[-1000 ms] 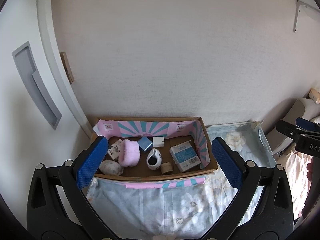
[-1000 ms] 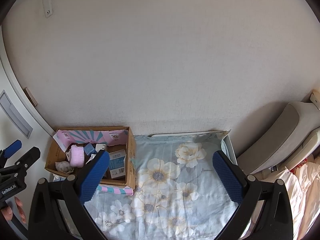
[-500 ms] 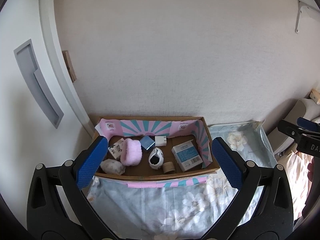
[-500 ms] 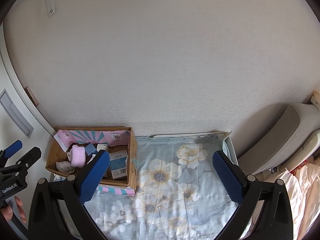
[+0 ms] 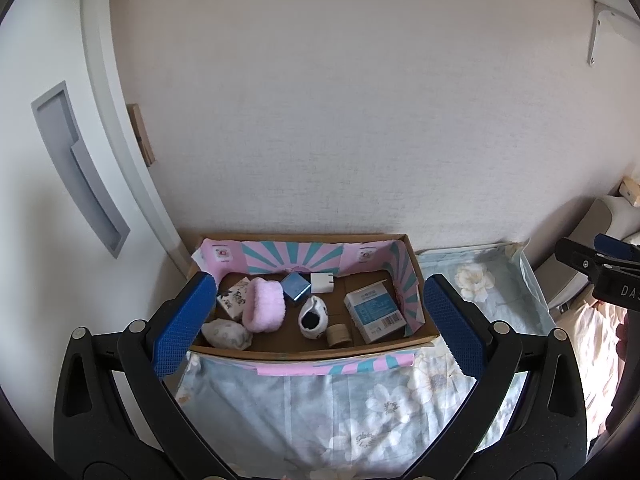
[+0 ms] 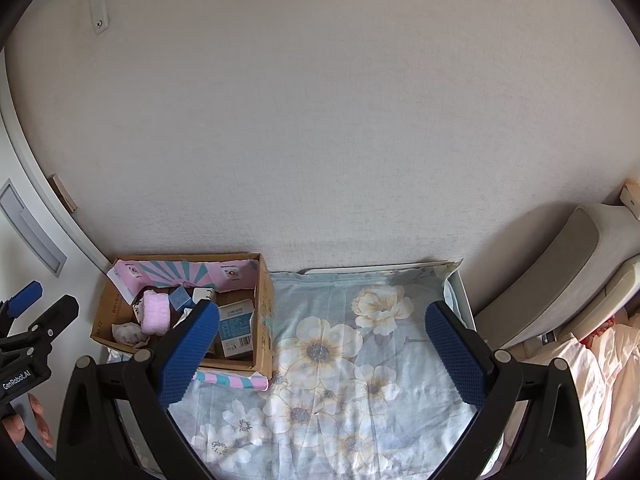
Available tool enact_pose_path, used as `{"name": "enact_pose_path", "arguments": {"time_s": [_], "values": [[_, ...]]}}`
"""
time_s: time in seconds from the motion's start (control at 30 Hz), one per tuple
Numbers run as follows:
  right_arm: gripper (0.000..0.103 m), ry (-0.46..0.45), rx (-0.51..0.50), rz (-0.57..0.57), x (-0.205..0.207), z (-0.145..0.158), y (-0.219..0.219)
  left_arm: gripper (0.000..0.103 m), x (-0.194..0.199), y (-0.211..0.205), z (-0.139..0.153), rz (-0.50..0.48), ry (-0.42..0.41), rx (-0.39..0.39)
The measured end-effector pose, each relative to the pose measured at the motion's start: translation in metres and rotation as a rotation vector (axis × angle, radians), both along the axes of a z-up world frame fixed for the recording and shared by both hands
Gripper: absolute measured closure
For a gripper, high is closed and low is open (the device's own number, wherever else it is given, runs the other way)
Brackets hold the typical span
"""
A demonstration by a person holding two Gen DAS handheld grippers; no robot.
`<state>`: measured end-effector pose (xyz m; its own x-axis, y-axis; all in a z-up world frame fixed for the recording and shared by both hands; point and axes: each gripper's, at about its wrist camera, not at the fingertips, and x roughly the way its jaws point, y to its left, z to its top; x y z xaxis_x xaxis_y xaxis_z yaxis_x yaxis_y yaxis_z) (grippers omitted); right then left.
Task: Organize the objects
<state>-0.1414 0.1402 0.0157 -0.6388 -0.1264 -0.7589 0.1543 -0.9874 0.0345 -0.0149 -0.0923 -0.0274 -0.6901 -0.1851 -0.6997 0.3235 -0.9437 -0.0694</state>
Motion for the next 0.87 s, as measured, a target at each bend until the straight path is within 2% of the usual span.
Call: {"name": "enact_pose_path", "arguments": {"time_s": [0.23,0.4,0.87], "values": [[0.0,-0.001,0.001,0.002,0.0,0.0,-0.001,0.0,0.001,0.002,-0.001,0.006,-0.006,-0.013],[0.0,-0.001,0.0,0.006,0.0,0.0,0.001,0.0,0.003,0.009,-0.001,0.019,-0.005,-0.073],[0.0,0.001,-0.006,0.014,0.001,0.0,0.0,0.0,0.007,0.016,0.0,-0.005,0.027,-0.072]]}}
